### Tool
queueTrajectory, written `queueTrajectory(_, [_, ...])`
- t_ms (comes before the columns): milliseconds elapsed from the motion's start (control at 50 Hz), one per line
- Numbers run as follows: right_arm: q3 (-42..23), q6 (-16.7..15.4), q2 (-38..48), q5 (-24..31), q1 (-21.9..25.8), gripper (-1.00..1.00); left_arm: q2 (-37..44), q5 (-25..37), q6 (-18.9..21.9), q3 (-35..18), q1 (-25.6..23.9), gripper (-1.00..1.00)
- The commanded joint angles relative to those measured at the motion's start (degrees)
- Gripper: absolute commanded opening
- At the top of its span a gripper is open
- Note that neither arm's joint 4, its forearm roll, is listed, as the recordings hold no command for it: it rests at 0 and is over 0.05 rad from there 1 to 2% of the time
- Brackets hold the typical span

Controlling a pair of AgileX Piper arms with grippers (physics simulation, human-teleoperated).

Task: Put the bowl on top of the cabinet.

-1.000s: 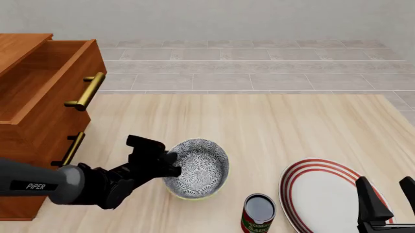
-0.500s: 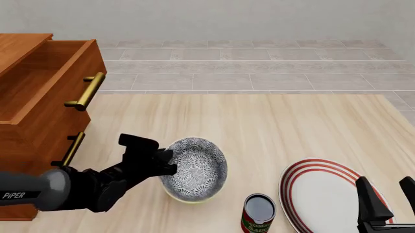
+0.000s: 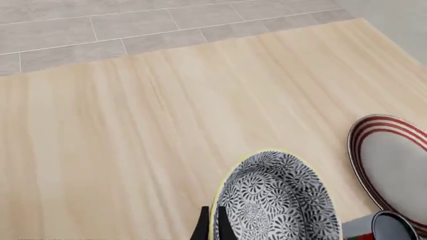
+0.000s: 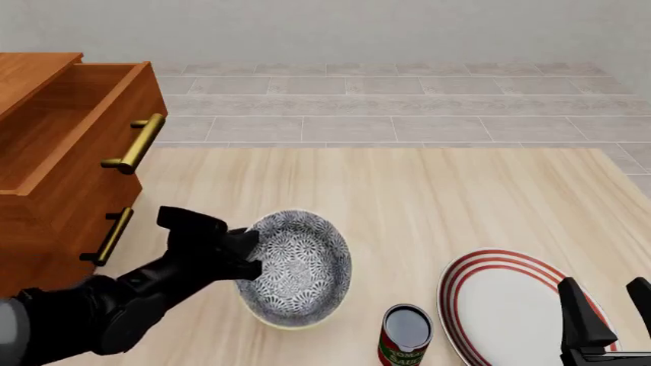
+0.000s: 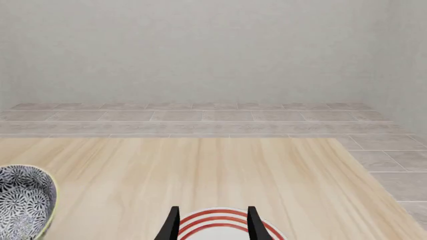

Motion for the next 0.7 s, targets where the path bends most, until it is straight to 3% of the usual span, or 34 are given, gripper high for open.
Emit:
queueTrajectory(20, [0.00,0.00,-0.01,0.00,-0.01,1.00,-8.85,4.54,-0.32,0.76,-0.96,-1.00])
queueTrajectory(700, [0.00,0.00,0.00,0.00,0.00,1.00,-40.81,29.70,0.17,-6.41,0.44,-1.00])
